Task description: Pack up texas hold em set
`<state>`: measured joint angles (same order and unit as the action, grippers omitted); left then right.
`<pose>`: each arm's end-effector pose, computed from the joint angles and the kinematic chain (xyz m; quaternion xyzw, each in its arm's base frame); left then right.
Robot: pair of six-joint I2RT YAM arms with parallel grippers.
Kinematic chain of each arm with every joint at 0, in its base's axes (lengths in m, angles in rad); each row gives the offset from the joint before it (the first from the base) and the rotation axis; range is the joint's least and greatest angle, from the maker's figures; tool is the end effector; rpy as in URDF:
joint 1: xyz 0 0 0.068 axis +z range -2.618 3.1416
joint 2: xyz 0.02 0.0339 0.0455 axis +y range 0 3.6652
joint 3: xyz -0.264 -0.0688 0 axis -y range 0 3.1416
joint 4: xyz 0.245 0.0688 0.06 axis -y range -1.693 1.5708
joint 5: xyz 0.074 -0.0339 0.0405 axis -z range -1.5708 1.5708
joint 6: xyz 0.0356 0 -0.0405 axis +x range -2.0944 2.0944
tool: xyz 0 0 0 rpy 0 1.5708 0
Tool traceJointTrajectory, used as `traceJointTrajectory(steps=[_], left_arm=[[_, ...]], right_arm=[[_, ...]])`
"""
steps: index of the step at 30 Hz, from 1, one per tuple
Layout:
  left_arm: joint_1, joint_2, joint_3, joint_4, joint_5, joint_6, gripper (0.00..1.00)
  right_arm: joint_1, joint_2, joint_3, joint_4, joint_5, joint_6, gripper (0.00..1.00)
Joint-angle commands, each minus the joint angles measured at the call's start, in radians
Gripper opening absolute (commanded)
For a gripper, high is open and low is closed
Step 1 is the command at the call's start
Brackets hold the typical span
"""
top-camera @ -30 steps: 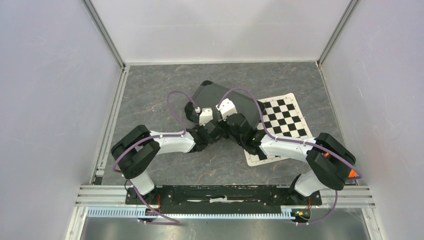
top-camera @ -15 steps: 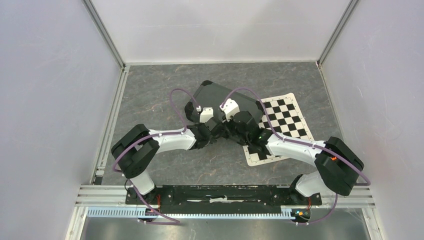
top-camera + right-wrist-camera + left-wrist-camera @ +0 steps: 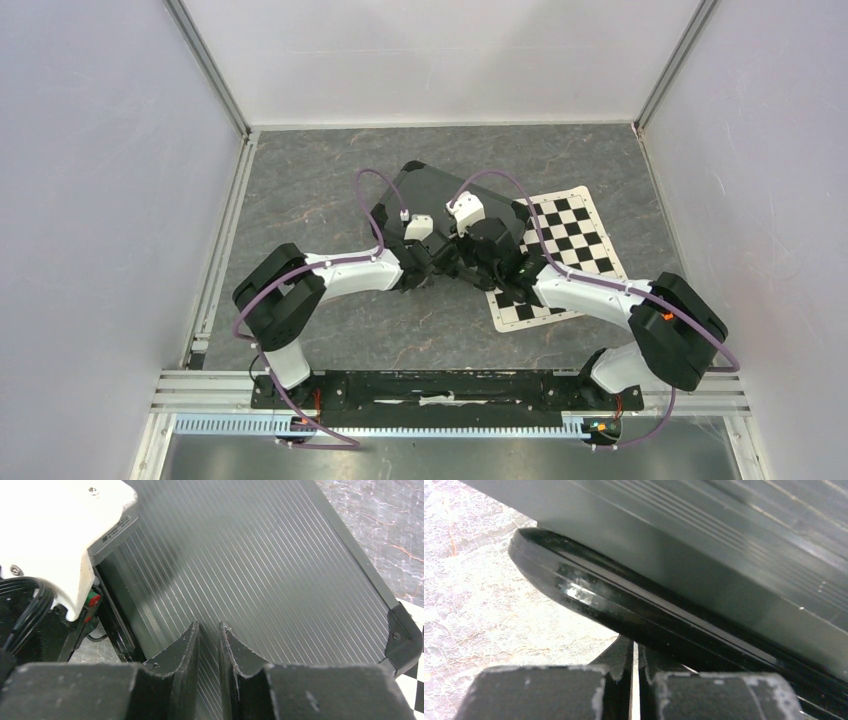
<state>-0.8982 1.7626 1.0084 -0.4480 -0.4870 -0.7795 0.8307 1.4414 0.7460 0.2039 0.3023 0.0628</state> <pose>0.2174 -0.2462 0.1503 0.0125 0.9550 0.0261 0.2952 0.2153 0.2201 0.2134 -0.2460 0.8153 0.1030 0.5139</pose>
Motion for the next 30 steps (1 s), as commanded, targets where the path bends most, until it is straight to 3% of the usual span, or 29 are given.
traceJointTrajectory(steps=[1,7,13,17,30], left_arm=[[0.015,0.137,-0.044,-0.284,0.09,0.072,0.02],[0.016,0.005,-0.063,-0.243,0.076,0.057,0.02],[0.04,-0.216,-0.152,0.036,0.16,0.056,0.02],[0.056,-0.32,-0.177,0.095,0.181,0.052,0.02],[0.142,-0.379,-0.287,0.211,0.342,0.054,0.02]], right_arm=[[0.002,0.089,-0.043,-0.297,-0.003,-0.032,0.24],[0.002,0.094,-0.044,-0.293,-0.022,-0.023,0.24],[0.002,0.072,-0.057,-0.277,-0.062,-0.017,0.24],[0.002,0.061,-0.07,-0.264,-0.095,-0.012,0.24],[0.002,0.001,-0.083,-0.251,-0.163,-0.019,0.3]])
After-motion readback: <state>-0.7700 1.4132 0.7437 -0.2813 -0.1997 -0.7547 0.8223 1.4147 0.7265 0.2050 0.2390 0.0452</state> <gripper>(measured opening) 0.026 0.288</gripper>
